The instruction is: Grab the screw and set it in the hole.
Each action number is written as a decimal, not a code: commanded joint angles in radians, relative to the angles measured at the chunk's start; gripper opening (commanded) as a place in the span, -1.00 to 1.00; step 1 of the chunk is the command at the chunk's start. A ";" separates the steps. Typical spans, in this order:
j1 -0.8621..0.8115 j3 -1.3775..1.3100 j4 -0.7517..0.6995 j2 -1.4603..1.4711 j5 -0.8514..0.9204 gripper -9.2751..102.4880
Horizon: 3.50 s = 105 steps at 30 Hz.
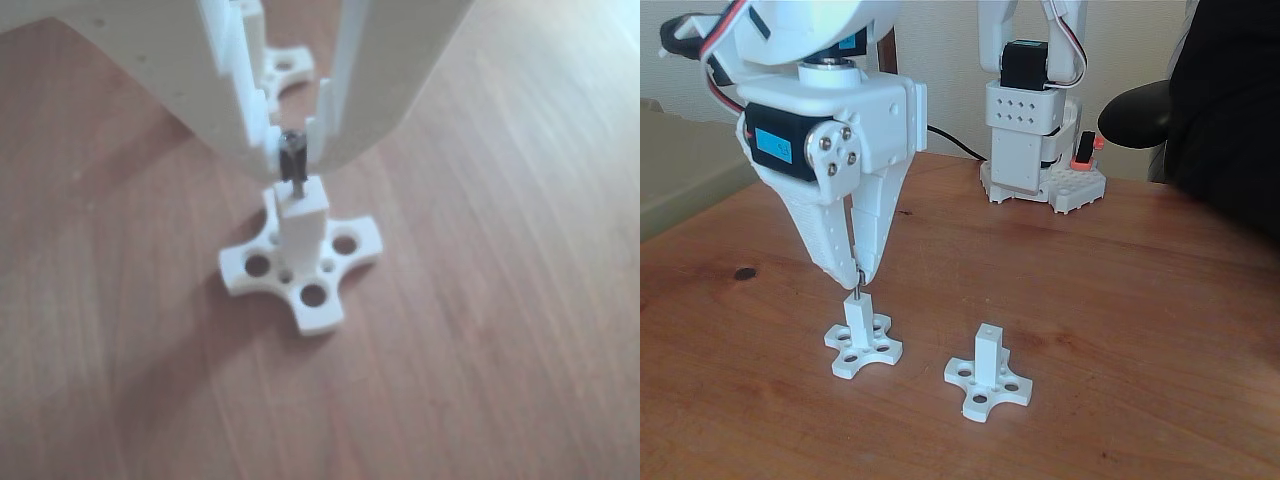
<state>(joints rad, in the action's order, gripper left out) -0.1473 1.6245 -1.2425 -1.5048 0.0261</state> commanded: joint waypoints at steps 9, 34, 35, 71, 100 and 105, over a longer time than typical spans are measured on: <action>0.003 -0.132 -0.006 -0.038 0.021 -0.91; 0.172 -0.163 -0.123 -0.141 -0.026 -0.91; 0.183 -0.156 -0.124 -0.146 -0.029 -0.91; 0.318 -0.049 -0.077 -0.110 -0.083 -0.91; 0.327 -0.038 -0.060 -0.080 -0.087 -0.91; 0.328 -0.037 -0.054 -0.074 -0.087 -0.91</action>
<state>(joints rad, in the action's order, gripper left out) 0.1749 1.5984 -1.3085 -1.5631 -0.0568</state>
